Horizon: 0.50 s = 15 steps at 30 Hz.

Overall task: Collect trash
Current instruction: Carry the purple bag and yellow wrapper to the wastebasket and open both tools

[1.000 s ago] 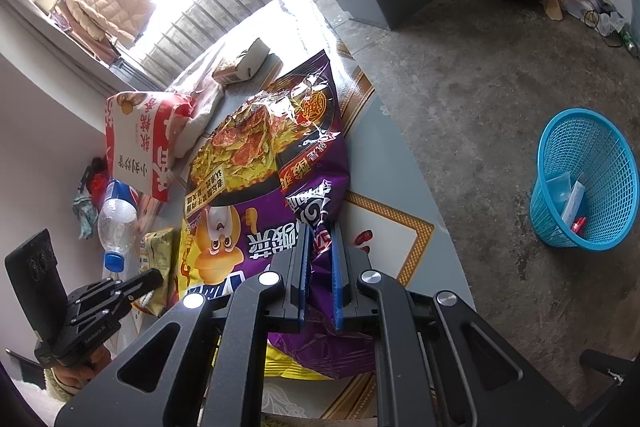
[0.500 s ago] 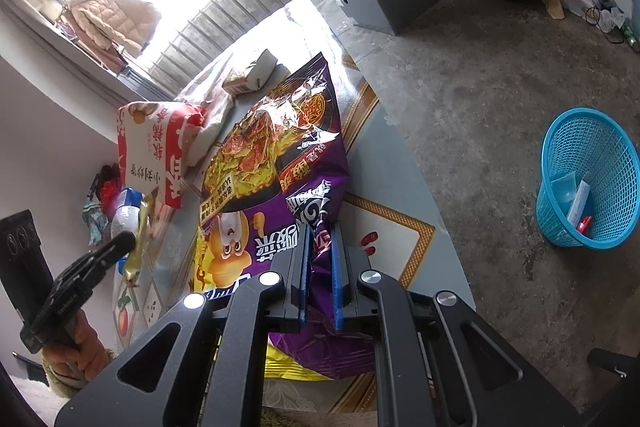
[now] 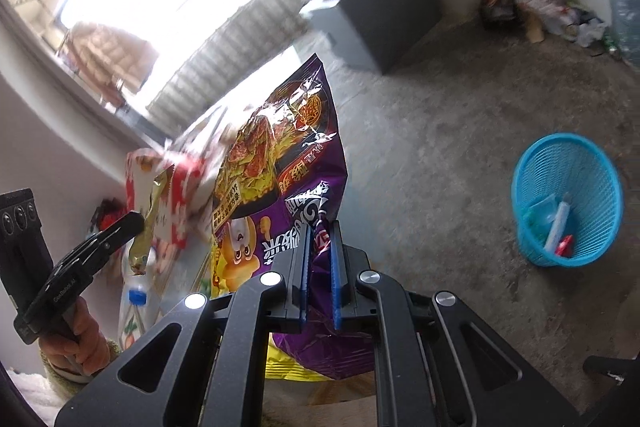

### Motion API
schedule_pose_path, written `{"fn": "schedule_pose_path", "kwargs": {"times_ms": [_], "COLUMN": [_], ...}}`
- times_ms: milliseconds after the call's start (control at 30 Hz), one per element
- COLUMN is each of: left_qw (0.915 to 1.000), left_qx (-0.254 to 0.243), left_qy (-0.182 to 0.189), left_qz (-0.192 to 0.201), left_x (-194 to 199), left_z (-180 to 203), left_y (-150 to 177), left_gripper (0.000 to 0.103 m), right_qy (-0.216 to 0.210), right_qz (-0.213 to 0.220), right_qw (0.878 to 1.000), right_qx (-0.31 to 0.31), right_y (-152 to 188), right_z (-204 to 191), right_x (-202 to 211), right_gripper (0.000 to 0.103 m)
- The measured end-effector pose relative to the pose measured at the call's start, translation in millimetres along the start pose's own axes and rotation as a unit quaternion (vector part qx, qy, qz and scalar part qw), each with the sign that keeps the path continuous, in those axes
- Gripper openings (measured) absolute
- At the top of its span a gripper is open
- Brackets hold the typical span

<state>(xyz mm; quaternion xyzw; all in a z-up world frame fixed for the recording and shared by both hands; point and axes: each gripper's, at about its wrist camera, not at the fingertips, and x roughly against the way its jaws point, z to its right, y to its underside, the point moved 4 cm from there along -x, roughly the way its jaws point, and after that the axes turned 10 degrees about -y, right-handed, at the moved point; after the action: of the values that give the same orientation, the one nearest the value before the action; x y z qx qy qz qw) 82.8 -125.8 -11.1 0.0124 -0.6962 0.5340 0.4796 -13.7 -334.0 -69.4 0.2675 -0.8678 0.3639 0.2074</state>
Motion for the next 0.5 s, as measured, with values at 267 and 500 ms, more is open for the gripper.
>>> {"fn": "schedule_pose_path", "kwargs": {"times_ms": [267, 500], "left_qw": [0.9916, 0.9753], "left_qx": [-0.064, -0.122], "left_qy": [0.112, 0.179], "left_qz": [0.006, -0.046], "left_x": [-53, -140], "left_z": [107, 228], "left_y": [-80, -110], "left_gripper": [0.0, 0.0], "right_qy": [0.083, 0.15], "right_qz": [0.11, 0.157], "right_qw": [0.988, 0.962], "right_qx": [-0.062, -0.162], "right_y": [-36, -35], "right_z": [82, 183], "right_x": [82, 109], "right_gripper": [0.009, 0.009]}}
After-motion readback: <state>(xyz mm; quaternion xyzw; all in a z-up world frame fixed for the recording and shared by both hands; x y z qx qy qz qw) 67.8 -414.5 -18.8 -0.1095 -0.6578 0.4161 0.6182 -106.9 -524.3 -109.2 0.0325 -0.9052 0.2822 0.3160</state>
